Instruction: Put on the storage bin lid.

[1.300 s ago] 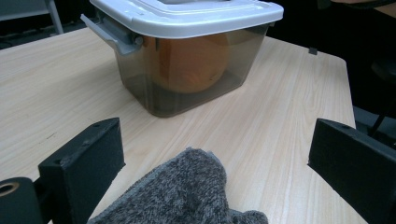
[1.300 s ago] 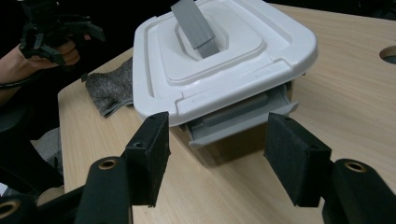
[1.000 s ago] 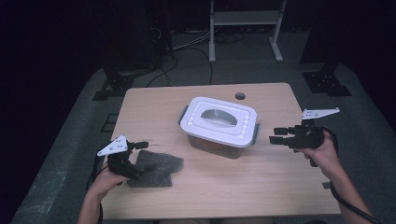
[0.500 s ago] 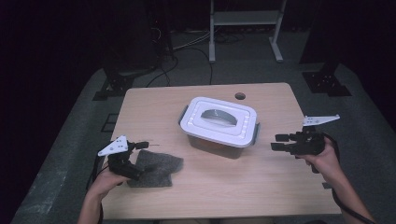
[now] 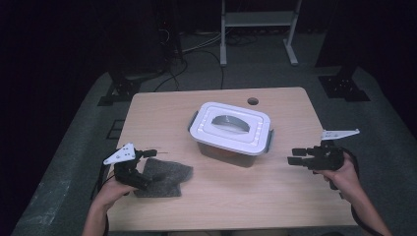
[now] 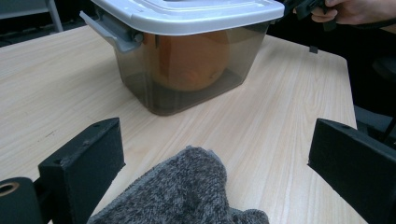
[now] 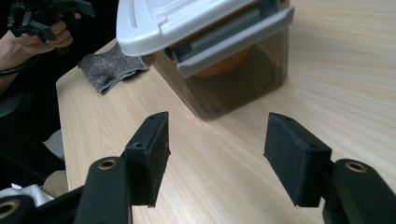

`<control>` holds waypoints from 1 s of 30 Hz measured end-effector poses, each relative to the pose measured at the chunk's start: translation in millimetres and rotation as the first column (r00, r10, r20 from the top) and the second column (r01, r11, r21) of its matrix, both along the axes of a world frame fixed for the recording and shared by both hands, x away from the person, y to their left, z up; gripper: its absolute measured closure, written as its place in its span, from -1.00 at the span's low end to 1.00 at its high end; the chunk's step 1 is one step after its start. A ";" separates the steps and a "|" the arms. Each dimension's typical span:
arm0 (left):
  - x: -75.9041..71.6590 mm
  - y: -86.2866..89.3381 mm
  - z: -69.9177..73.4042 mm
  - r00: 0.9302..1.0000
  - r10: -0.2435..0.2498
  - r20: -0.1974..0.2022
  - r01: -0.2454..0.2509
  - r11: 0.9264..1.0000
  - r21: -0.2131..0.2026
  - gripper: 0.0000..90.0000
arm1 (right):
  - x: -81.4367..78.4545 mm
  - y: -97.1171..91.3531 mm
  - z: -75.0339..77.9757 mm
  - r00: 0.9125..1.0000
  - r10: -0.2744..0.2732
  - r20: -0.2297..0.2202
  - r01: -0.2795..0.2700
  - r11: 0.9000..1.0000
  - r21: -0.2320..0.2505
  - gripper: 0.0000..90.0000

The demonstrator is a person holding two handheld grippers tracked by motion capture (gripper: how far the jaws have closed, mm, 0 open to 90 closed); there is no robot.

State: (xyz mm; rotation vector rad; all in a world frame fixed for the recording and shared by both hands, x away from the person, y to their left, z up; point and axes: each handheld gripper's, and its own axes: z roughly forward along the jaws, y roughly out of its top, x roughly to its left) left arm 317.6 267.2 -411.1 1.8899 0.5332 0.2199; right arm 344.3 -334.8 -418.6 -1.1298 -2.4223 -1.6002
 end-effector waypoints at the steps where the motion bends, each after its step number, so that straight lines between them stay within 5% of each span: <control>1: 0.0 -0.1 -0.3 1.000 0.000 0.000 0.000 1.000 0.001 -0.94 | -1.3 -1.7 -3.5 1.000 -0.004 -0.007 0.004 1.000 0.000 -0.13; 30: 0.3 -2.1 -1.5 1.000 -0.005 -0.006 0.005 1.000 0.004 -0.94 | -20.6 -16.2 -35.3 0.998 -0.036 -0.049 0.039 0.998 0.055 -0.13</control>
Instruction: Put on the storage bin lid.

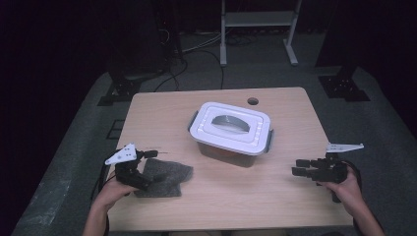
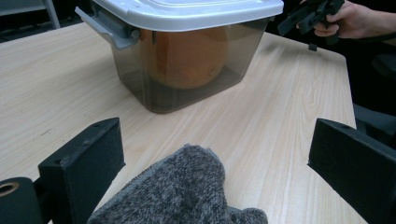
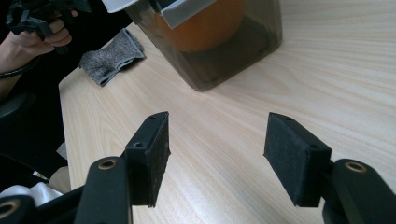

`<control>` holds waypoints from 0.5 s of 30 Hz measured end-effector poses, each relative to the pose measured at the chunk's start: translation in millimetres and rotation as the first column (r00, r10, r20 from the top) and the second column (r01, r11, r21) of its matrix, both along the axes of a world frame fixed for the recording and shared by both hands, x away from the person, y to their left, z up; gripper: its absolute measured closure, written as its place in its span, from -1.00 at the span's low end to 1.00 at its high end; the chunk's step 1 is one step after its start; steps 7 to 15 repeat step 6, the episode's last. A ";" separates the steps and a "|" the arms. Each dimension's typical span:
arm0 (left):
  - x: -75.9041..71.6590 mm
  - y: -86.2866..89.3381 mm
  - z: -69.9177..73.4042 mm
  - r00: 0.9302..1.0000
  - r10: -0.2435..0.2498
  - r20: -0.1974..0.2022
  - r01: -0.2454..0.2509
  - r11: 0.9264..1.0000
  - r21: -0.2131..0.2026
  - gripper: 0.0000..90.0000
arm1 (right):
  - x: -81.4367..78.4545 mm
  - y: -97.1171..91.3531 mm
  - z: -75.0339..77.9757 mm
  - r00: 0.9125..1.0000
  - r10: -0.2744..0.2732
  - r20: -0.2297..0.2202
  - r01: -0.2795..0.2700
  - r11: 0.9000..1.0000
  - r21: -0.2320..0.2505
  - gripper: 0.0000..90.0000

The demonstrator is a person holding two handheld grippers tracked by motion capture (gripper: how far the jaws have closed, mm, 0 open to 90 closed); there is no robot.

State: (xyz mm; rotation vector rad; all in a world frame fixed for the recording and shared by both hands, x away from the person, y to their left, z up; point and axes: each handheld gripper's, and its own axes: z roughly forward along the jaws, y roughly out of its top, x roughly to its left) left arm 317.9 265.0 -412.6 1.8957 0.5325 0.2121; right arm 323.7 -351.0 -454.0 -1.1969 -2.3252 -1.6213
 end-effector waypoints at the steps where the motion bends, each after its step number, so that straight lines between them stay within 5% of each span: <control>1: 0.2 -0.3 0.0 1.000 -0.001 0.000 0.001 1.000 -0.001 -0.94 | -1.4 -0.7 -0.8 1.000 0.001 -0.002 -0.001 1.000 -0.001 -0.13; 15: 1.0 -0.1 0.3 1.000 -0.002 0.002 0.002 1.000 0.000 -0.94 | -4.2 -1.3 -1.0 1.000 0.002 -0.001 -0.002 1.000 0.007 -0.13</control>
